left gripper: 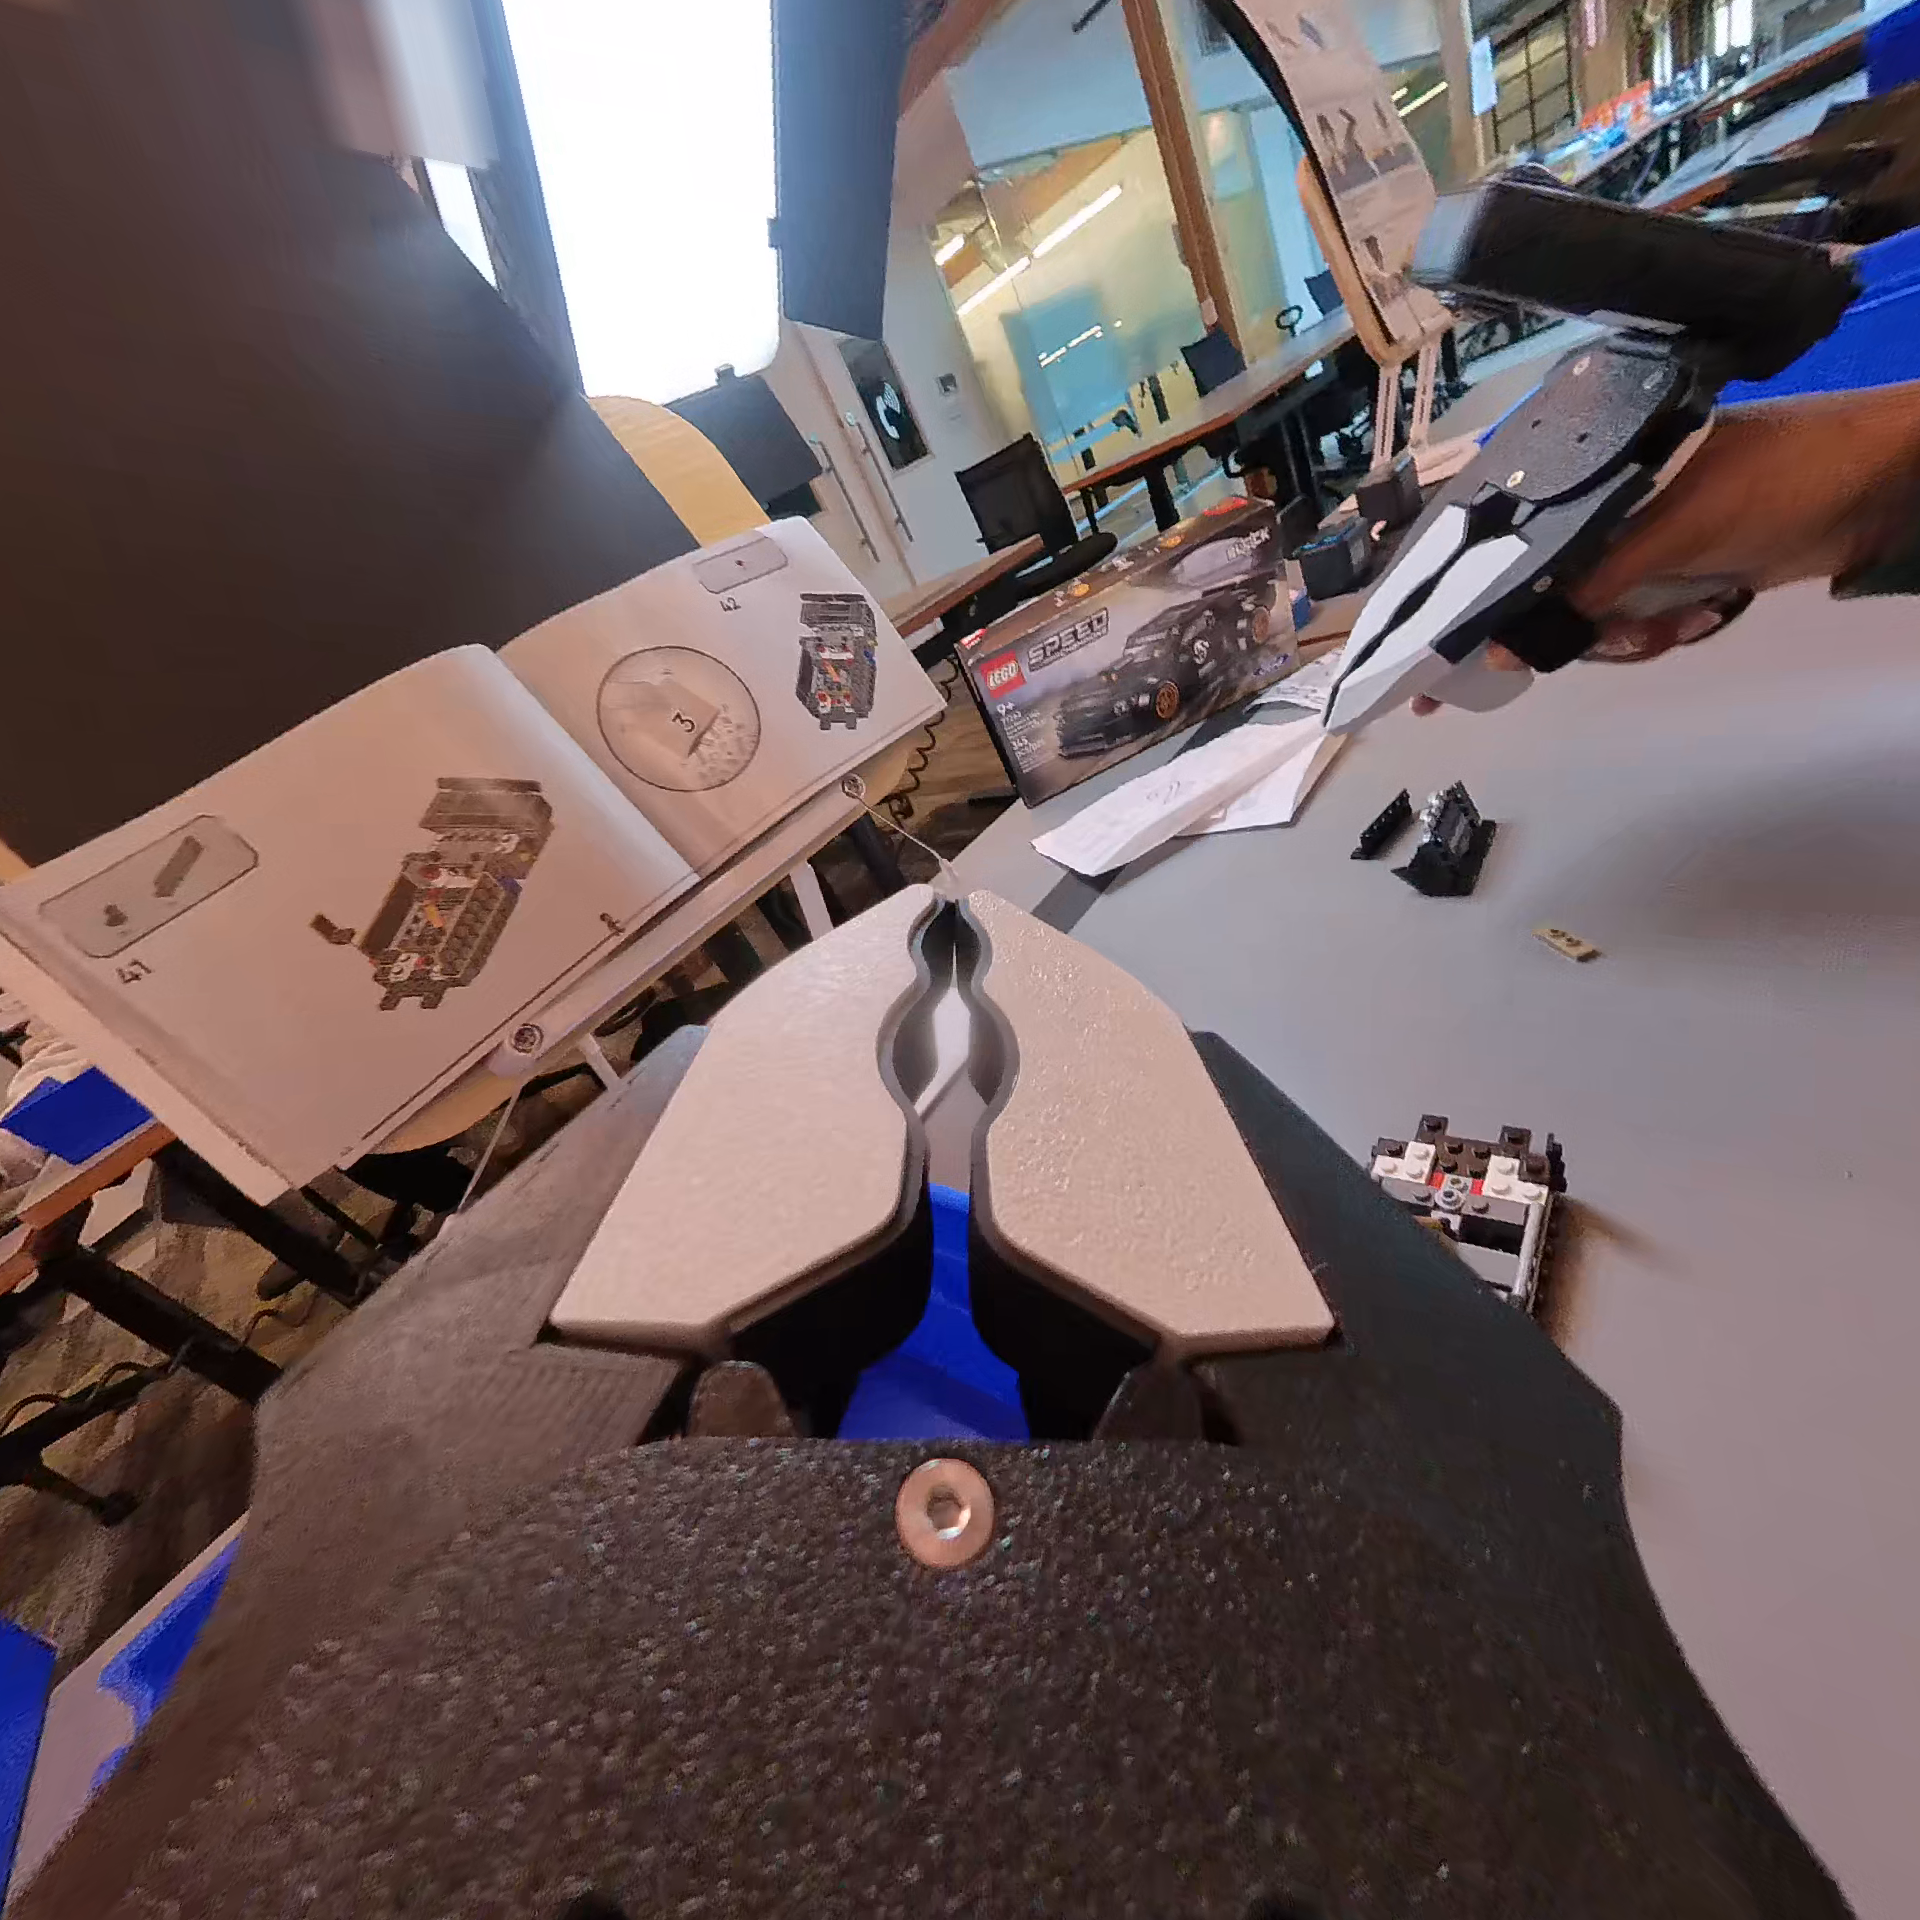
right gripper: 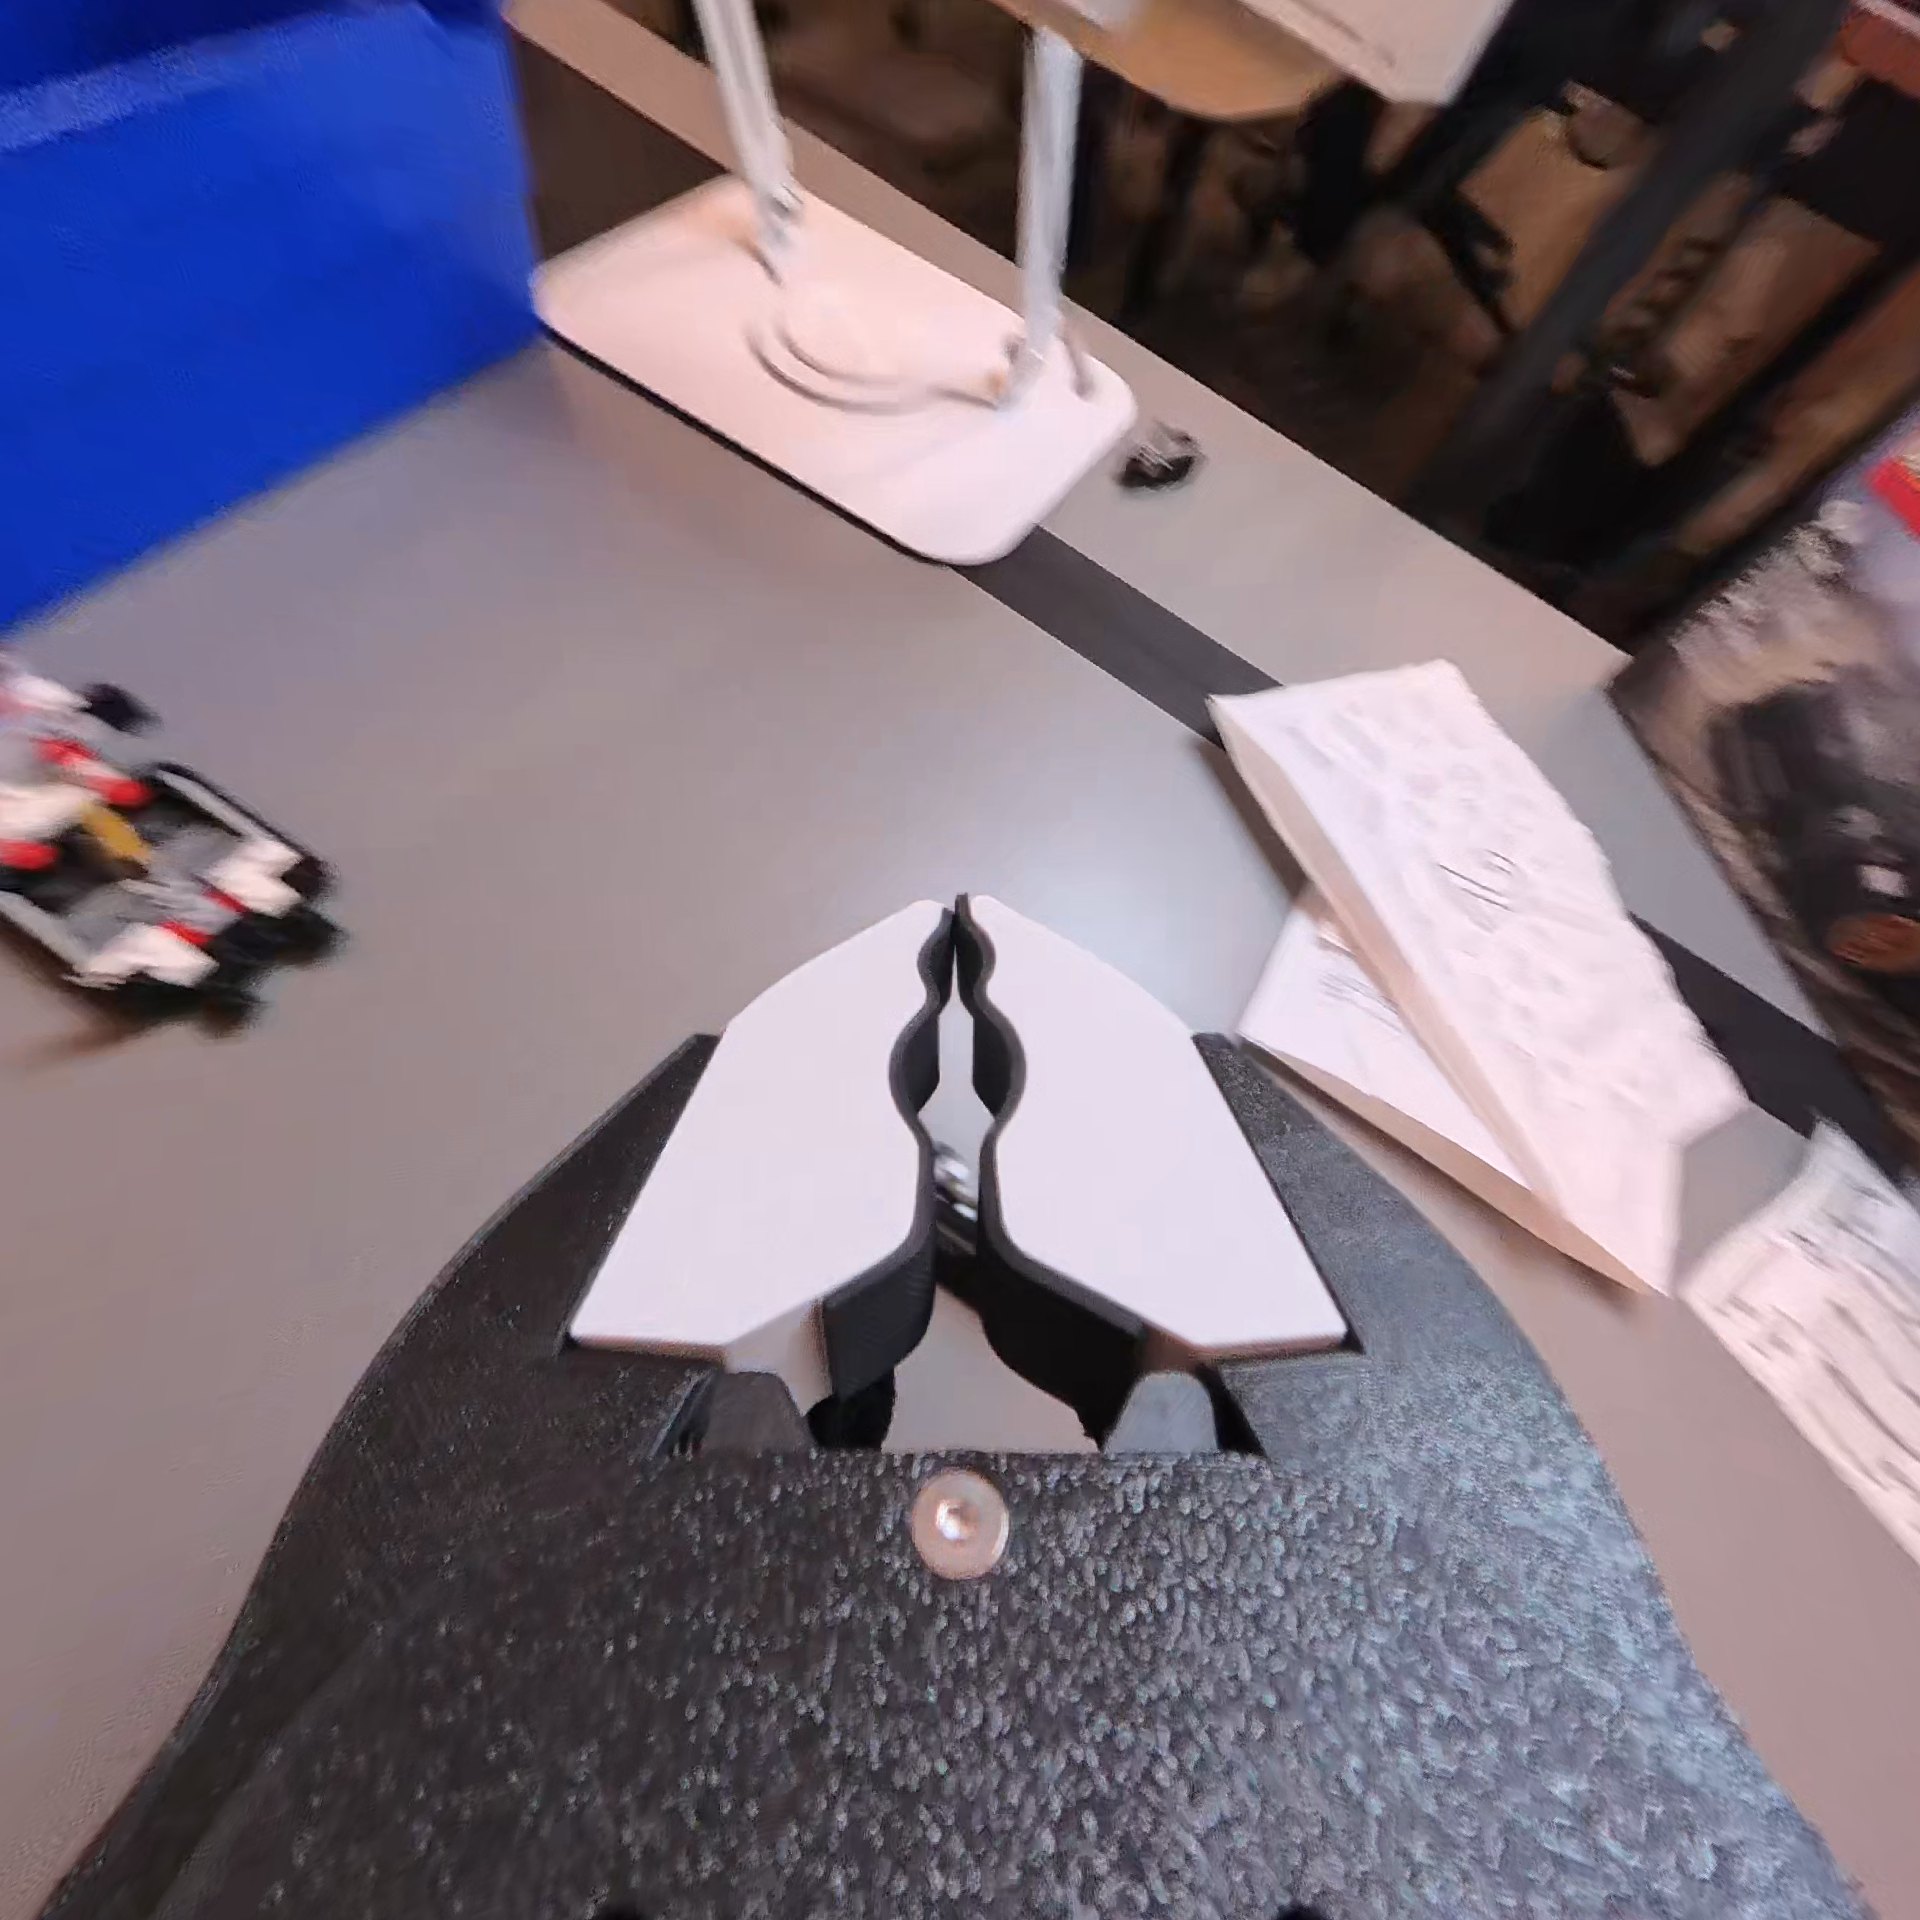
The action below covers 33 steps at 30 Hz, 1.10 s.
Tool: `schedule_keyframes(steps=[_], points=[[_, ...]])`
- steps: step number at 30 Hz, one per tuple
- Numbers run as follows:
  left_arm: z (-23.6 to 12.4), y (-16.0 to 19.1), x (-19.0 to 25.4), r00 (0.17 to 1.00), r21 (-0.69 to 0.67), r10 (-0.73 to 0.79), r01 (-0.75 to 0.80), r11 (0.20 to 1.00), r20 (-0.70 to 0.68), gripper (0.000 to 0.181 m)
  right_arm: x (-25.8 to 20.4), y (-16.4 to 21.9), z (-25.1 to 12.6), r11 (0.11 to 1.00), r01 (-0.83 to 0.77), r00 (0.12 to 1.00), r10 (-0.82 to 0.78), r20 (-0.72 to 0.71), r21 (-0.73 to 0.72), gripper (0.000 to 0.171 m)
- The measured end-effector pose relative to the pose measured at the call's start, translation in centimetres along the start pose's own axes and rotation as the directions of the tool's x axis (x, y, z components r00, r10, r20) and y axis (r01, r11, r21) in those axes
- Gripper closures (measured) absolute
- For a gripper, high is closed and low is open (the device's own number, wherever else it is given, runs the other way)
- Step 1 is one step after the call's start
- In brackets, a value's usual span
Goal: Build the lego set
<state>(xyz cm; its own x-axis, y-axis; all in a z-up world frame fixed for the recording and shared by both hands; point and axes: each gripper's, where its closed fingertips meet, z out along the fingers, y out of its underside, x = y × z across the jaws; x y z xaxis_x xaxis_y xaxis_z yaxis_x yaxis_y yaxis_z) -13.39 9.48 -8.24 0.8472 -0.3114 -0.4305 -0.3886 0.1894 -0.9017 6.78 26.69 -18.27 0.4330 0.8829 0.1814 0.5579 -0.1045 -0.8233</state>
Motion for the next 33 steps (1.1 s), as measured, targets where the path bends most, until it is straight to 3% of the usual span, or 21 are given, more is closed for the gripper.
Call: schedule_keyframes(steps=[2,3,6,10,12,14,16,19,21,23,25,29,33], points=[[0.2,0.4,0.3,1.000,-0.015,-0.006,0.006,1.000,-0.019,0.181,1.6,1.4,0.2,0.996,0.032,0.998,-0.036,-0.052,-0.080,0.171],[0.2,0.6,0.4,1.000,-0.021,-0.009,0.009,1.000,-0.027,0.181,2.3,1.9,0.3,0.993,0.032,0.998,-0.037,-0.044,-0.115,0.162],[0.3,1.0,0.3,0.999,-0.033,-0.016,0.015,0.999,-0.030,0.181,3.1,3.4,1.0,0.969,0.011,0.994,0.016,0.106,-0.248,0.157],[0.2,1.5,0.1,0.999,-0.051,-0.014,0.012,0.999,-0.037,0.181,3.7,7.1,2.1,0.877,0.186,0.959,-0.064,0.276,-0.444,0.150],[0.2,1.6,0.1,0.999,-0.053,-0.025,0.023,0.998,-0.040,0.181,3.7,8.8,2.8,0.827,0.228,0.946,-0.063,0.317,-0.515,0.150],[0.2,1.8,0.0,0.998,-0.055,-0.035,0.032,0.998,-0.044,0.181,4.3,10.3,3.6,0.789,0.264,0.944,-0.092,0.317,-0.555,0.167],[0.2,1.8,0.1,0.998,-0.065,-0.039,0.036,0.997,-0.045,0.181,4.9,8.5,3.6,0.836,0.235,0.957,-0.110,0.268,-0.496,0.168],[0.5,1.7,1.3,0.992,-0.096,-0.070,0.061,0.994,-0.102,0.181,-0.1,-0.1,0.9,0.972,0.179,0.922,-0.112,0.371,-0.153,0.168],[0.9,1.2,3.0,0.972,-0.096,-0.142,0.126,0.987,-0.185,0.181,-5.6,-5.3,-2.2,0.979,0.188,0.861,-0.203,0.467,0.081,0.168],[1.3,0.3,5.1,0.929,-0.106,-0.238,0.217,0.971,-0.285,0.163,-11.1,-8.6,-4.7,0.955,0.170,0.790,-0.280,0.546,0.243,0.168],[1.4,-1.2,6.9,0.886,-0.085,-0.287,0.275,0.958,-0.363,0.152,-15.4,-10.2,-6.0,0.926,0.160,0.735,-0.343,0.585,0.342,0.168],[0.8,-4.1,8.8,0.831,-0.016,-0.321,0.353,0.936,-0.455,0.152,-21.4,-11.6,-7.8,0.893,0.059,0.632,-0.380,0.676,0.447,0.168],[-0.6,-5.8,9.8,0.799,0.049,-0.263,0.343,0.938,-0.541,0.180,-22.4,-12.3,-8.6,0.880,-0.027,0.603,-0.364,0.710,0.474,0.168]])
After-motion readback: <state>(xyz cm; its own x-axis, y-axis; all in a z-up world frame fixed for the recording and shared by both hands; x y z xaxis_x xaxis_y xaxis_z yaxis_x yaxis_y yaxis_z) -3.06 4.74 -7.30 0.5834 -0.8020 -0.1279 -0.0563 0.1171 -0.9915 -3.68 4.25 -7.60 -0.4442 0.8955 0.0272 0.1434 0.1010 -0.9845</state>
